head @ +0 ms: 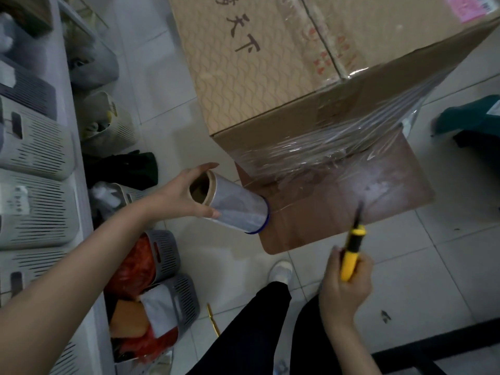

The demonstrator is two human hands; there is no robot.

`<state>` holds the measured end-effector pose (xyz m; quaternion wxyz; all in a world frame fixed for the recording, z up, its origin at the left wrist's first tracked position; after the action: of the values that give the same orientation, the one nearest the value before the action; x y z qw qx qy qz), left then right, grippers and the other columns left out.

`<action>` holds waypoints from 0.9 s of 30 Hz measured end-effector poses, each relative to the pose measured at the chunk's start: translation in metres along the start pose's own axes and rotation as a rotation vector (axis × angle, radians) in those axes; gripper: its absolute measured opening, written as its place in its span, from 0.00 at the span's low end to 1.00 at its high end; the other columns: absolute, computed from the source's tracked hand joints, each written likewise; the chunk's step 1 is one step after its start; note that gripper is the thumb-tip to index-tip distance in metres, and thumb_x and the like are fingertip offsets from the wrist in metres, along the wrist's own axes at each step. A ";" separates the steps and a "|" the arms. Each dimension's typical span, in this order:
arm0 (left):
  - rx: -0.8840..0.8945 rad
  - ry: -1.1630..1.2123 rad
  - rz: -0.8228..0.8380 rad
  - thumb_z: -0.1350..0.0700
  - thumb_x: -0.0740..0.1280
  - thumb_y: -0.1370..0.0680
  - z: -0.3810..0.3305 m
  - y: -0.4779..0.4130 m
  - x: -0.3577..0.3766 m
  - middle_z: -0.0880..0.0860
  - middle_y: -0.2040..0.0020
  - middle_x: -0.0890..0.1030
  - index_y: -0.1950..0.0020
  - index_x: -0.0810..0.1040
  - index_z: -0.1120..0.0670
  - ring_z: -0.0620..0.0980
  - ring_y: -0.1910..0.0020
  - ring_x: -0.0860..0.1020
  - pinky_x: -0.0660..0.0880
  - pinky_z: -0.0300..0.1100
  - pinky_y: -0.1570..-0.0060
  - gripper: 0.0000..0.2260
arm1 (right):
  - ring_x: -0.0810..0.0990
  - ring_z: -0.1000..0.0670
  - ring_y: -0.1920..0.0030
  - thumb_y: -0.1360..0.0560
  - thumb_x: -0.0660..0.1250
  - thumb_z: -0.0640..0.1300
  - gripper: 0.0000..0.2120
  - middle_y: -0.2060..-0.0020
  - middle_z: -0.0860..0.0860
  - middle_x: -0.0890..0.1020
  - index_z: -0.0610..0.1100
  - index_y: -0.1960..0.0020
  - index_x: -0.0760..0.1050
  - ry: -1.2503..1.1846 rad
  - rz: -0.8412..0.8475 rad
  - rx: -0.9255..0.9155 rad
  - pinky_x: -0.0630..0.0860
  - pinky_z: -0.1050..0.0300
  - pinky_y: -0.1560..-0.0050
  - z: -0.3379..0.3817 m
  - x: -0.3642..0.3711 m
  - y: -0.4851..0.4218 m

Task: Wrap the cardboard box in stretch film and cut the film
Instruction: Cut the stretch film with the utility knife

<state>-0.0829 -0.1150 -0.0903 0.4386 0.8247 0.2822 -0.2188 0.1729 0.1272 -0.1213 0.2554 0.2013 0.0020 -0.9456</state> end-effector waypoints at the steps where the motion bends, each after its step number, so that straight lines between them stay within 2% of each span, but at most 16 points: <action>1: -0.004 0.010 0.007 0.38 0.77 0.40 0.000 0.000 0.000 0.49 0.34 0.66 0.30 0.57 0.32 0.48 0.35 0.67 0.68 0.44 0.37 0.44 | 0.70 0.60 0.69 0.27 0.63 0.52 0.08 0.70 0.55 0.69 0.48 0.53 0.70 0.019 0.115 -0.100 0.65 0.72 0.68 0.009 0.011 0.010; 4: -0.009 0.014 0.009 0.40 0.76 0.37 0.001 -0.001 -0.002 0.49 0.33 0.66 0.29 0.56 0.34 0.47 0.35 0.65 0.66 0.42 0.37 0.42 | 0.72 0.54 0.72 0.27 0.63 0.50 0.11 0.71 0.51 0.75 0.45 0.49 0.75 0.142 0.426 -0.354 0.64 0.66 0.70 0.027 0.048 0.028; 7: -0.012 0.038 -0.005 0.44 0.76 0.34 0.002 -0.003 -0.003 0.50 0.33 0.65 0.29 0.58 0.36 0.48 0.34 0.65 0.64 0.40 0.40 0.40 | 0.74 0.49 0.73 0.28 0.64 0.52 0.15 0.70 0.48 0.78 0.40 0.51 0.78 0.263 0.557 -0.503 0.60 0.63 0.72 0.035 0.075 0.031; 10: -0.047 0.094 -0.012 0.44 0.75 0.37 0.005 -0.005 -0.003 0.51 0.32 0.65 0.30 0.61 0.37 0.51 0.33 0.65 0.67 0.46 0.37 0.39 | 0.75 0.47 0.73 0.30 0.69 0.49 0.12 0.71 0.48 0.78 0.41 0.54 0.76 0.343 0.584 -0.587 0.57 0.61 0.71 0.034 0.090 0.025; 12: -0.073 0.142 -0.017 0.46 0.75 0.37 0.005 -0.007 -0.002 0.52 0.32 0.65 0.30 0.63 0.37 0.52 0.33 0.65 0.67 0.49 0.35 0.38 | 0.76 0.45 0.74 0.30 0.68 0.49 0.11 0.72 0.47 0.77 0.41 0.55 0.76 0.361 0.594 -0.615 0.59 0.61 0.75 0.034 0.096 0.018; 14: -0.078 0.184 -0.034 0.49 0.74 0.37 0.001 -0.007 -0.001 0.51 0.33 0.65 0.31 0.64 0.39 0.50 0.35 0.66 0.68 0.45 0.39 0.37 | 0.76 0.44 0.75 0.29 0.65 0.51 0.12 0.73 0.47 0.77 0.41 0.56 0.75 0.362 0.604 -0.631 0.62 0.60 0.77 0.035 0.098 0.014; 18: -0.070 0.210 -0.052 0.50 0.73 0.37 -0.002 -0.007 0.000 0.50 0.36 0.67 0.31 0.66 0.42 0.50 0.38 0.68 0.68 0.39 0.48 0.36 | 0.74 0.45 0.77 0.28 0.65 0.51 0.11 0.74 0.48 0.75 0.42 0.58 0.72 0.365 0.618 -0.628 0.57 0.63 0.75 0.036 0.103 0.012; 23: -0.079 0.221 -0.054 0.51 0.72 0.38 -0.002 -0.008 0.000 0.48 0.37 0.68 0.31 0.66 0.43 0.48 0.39 0.67 0.68 0.35 0.51 0.35 | 0.74 0.45 0.77 0.31 0.72 0.47 0.12 0.73 0.47 0.75 0.41 0.56 0.74 0.374 0.622 -0.628 0.59 0.62 0.76 0.031 0.105 0.017; 27: -0.084 0.209 -0.056 0.51 0.72 0.38 0.000 -0.010 0.000 0.49 0.37 0.68 0.31 0.66 0.44 0.49 0.39 0.67 0.67 0.36 0.51 0.36 | 0.74 0.46 0.78 0.33 0.72 0.46 0.12 0.73 0.47 0.76 0.38 0.56 0.76 0.366 0.599 -0.653 0.59 0.64 0.76 0.031 0.102 0.020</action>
<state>-0.0898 -0.1107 -0.0960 0.4345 0.8158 0.3583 -0.1316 0.0905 0.0577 -0.1297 0.5619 0.2653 0.2858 -0.7295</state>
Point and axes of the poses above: each hand's wrist, its own y-axis away from the middle knuckle, its own x-axis out of the palm, z = x × y, the point moved 7 cm from there along -y, towards the middle knuckle
